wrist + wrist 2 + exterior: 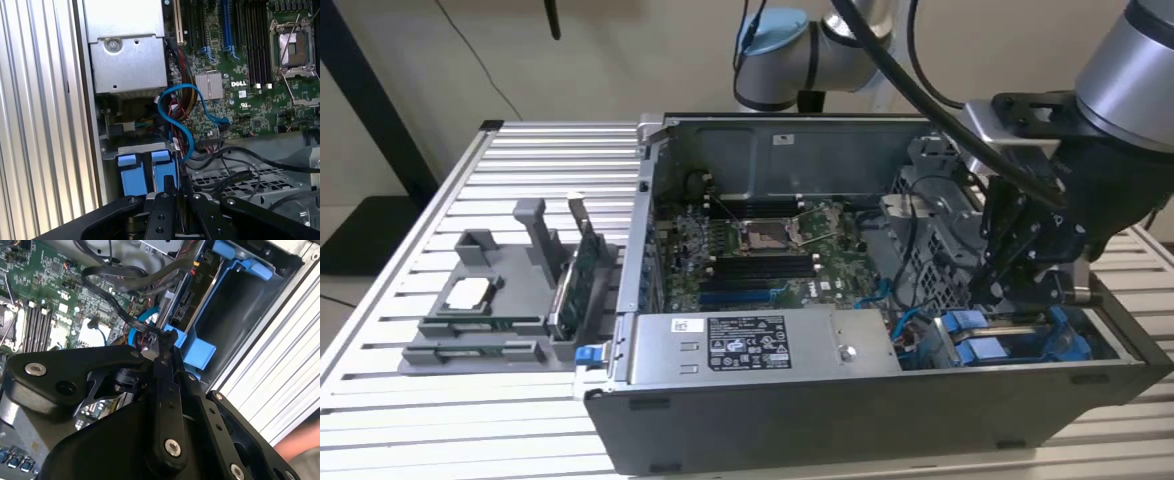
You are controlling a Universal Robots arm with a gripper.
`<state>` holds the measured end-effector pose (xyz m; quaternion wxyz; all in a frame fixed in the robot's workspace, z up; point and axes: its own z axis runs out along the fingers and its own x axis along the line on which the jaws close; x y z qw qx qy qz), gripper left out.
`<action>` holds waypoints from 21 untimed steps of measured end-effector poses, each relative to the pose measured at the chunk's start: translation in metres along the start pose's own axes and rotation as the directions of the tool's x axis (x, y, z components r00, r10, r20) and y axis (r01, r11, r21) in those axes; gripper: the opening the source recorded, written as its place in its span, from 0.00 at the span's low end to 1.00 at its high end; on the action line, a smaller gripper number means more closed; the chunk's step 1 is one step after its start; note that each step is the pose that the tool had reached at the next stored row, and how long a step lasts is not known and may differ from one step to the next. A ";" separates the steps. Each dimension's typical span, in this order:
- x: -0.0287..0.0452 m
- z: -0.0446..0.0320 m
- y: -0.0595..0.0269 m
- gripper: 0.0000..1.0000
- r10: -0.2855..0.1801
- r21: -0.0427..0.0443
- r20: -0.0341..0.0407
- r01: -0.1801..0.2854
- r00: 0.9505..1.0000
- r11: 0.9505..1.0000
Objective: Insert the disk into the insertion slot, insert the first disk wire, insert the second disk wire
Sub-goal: 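Insert the second disk wire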
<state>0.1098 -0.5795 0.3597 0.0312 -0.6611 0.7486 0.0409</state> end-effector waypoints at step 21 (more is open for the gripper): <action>-0.0012 0.0023 -0.0114 0.16 0.000 0.000 -0.002 0.000 1.000 1.000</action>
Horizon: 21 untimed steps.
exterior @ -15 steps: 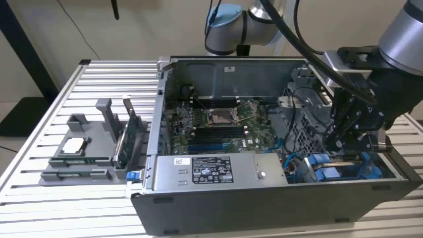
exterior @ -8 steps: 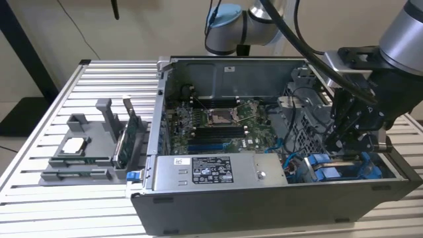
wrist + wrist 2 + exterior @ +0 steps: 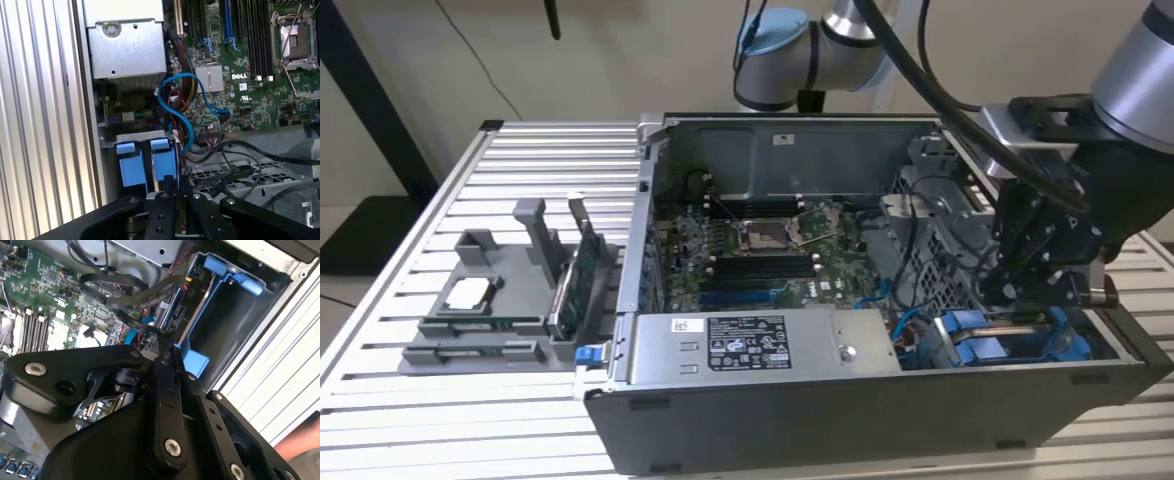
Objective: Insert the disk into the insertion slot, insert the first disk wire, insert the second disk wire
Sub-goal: 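Insert the second disk wire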
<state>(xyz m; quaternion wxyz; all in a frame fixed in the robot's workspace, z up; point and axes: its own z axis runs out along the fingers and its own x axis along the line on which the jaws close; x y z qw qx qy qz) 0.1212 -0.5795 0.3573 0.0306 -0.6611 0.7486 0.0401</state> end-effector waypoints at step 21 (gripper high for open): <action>-0.0002 0.0118 -0.0116 0.16 -0.005 0.009 -0.004 0.005 1.000 1.000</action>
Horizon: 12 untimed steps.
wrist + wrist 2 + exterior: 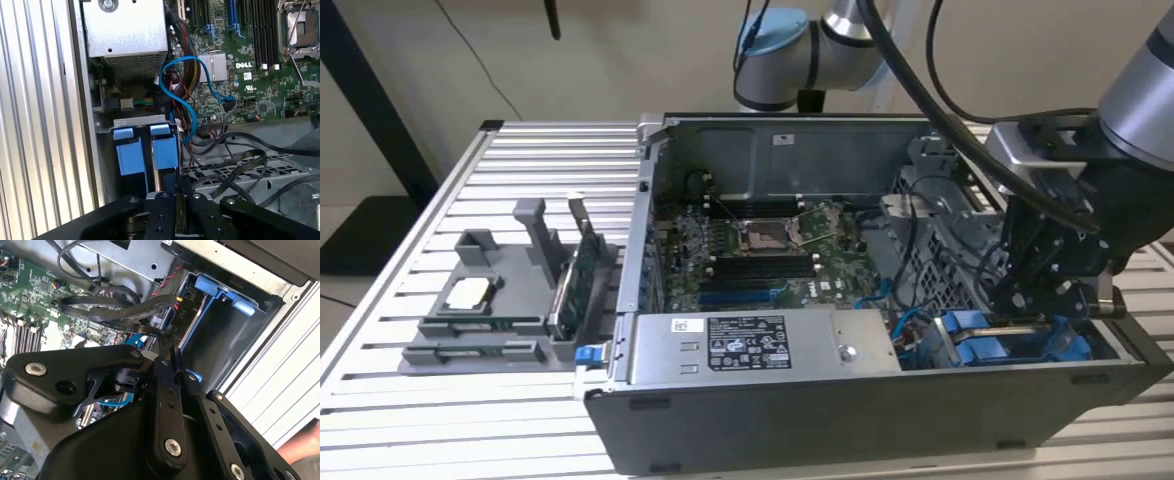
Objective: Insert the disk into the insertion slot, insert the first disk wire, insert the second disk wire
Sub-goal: 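Insert the second disk wire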
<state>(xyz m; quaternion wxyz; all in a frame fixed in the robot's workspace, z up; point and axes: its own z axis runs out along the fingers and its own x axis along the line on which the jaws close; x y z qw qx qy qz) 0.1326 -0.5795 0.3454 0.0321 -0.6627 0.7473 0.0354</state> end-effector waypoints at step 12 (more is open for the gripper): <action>-0.0001 0.0018 -0.0018 0.16 -0.014 0.003 0.001 0.014 1.000 1.000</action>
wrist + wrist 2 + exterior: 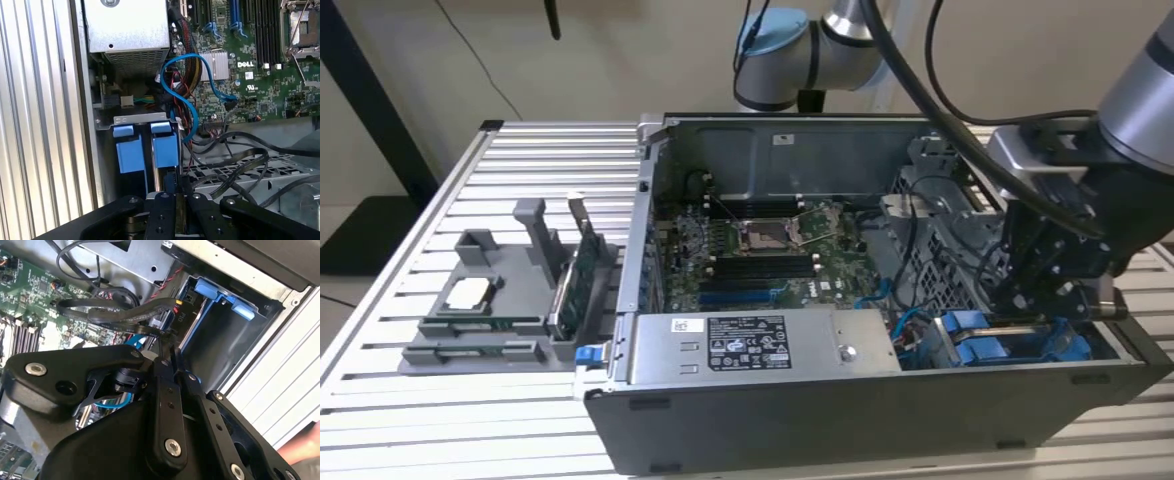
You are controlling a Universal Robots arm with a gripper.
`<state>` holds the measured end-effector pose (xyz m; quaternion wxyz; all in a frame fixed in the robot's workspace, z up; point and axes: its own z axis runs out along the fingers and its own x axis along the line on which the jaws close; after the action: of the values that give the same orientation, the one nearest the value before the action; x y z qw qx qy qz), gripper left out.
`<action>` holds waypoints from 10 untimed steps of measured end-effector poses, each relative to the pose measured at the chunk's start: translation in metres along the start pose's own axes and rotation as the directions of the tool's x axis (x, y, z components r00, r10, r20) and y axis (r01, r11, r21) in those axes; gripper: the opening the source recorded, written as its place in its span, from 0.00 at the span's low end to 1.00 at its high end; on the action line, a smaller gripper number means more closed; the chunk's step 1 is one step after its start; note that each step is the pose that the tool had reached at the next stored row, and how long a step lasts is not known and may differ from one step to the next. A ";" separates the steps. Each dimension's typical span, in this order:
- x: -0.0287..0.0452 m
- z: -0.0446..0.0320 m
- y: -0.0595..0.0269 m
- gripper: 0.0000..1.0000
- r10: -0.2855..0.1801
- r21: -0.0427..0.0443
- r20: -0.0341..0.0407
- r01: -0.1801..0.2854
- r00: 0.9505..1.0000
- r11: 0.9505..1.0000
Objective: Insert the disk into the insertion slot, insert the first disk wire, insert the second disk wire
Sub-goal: 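Insert the second disk wire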
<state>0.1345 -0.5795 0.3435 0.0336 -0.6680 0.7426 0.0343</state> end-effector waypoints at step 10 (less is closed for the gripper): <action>0.0005 0.0055 -0.0006 0.16 -0.013 0.002 0.000 0.013 1.000 1.000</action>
<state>0.1350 -0.5795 0.3380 0.0346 -0.6727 0.7383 0.0332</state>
